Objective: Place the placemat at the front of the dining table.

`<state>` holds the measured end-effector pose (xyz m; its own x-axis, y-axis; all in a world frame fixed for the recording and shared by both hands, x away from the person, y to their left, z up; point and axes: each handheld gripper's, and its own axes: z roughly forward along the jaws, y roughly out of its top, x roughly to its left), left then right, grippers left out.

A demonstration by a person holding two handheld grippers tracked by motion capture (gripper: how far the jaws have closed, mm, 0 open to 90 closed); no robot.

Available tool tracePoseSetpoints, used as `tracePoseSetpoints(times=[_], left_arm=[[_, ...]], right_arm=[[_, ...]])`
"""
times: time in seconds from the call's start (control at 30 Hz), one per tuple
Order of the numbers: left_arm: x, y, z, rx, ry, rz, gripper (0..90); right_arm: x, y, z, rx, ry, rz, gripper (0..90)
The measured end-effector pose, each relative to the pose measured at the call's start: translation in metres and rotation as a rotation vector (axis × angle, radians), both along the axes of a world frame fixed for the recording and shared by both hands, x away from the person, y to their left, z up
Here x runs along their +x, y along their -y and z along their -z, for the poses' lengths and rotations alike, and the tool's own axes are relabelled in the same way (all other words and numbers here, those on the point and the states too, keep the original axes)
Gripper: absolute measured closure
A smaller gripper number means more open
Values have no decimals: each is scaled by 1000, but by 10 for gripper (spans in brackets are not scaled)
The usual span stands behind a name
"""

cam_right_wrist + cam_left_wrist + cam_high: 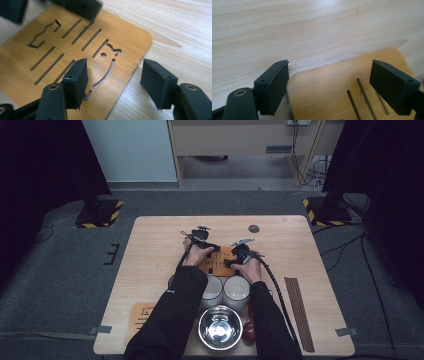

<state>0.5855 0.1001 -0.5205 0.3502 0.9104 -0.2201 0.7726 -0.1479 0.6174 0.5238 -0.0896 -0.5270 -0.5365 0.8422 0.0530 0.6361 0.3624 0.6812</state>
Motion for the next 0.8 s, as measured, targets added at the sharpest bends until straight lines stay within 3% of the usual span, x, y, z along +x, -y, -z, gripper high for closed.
tracePoseSetpoints(times=[0.1, 0.17, 0.3, 0.37, 0.5, 0.67, 0.8], left_arm=[[-2, 4, -2, 77, 39, 47, 146], [-3, 6, -4, 65, 57, 62, 131], [-6, 2, -9, 109, 80, 88, 120], [-7, -4, -12, 150, 87, 104, 114], [-10, -14, -20, 172, 102, 133, 109], [-15, -20, -24, 205, 141, 206, 99], [-16, -24, -17, 222, 117, 228, 95]], right_arm=[[0, 0, 1, -7, 3, -2, 390], [0, 0, 1, -6, 2, 0, 380], [0, 1, 1, 2, 0, 18, 329], [0, 4, 1, 29, 23, 33, 326], [2, 9, -2, 66, 48, 42, 303], [4, 13, -2, 42, 38, 2, 284], [3, 14, 1, 7, 28, -24, 278]])
